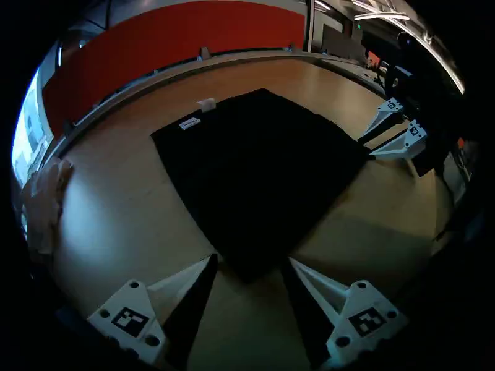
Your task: Fold towel
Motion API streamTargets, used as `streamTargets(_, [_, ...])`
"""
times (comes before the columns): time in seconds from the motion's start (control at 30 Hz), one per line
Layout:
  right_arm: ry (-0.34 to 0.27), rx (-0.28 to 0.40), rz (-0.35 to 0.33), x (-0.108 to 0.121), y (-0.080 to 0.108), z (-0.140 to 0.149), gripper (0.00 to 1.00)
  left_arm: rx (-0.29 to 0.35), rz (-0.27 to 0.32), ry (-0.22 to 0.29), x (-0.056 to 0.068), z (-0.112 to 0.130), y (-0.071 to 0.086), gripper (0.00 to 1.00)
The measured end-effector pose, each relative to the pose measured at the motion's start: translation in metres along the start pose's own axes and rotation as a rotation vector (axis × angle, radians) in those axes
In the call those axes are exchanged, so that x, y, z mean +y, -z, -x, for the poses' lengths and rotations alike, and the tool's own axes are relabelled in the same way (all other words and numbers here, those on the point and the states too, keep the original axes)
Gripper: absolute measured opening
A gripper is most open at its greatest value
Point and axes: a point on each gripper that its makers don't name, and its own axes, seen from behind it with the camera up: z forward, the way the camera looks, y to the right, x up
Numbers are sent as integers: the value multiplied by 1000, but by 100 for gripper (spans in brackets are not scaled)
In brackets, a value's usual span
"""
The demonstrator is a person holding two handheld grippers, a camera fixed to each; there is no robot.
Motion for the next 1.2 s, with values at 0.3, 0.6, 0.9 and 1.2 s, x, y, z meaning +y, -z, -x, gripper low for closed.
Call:
streamTargets(0.3, [-19,-3,3,-3,-1,0,20,-15,-18,29,-1,-3,-2,23])
streamTargets(0.6, [-46,8,18,-2,2,-2,16,-23,-2,74,7,-7,-2,15])
streamTargets(0.9, [-81,39,21,1,19,-11,16,-9,11,104,15,-18,9,15])
streamTargets(1.2, [-76,70,17,-6,45,-27,16,-3,23,120,23,-28,34,15])
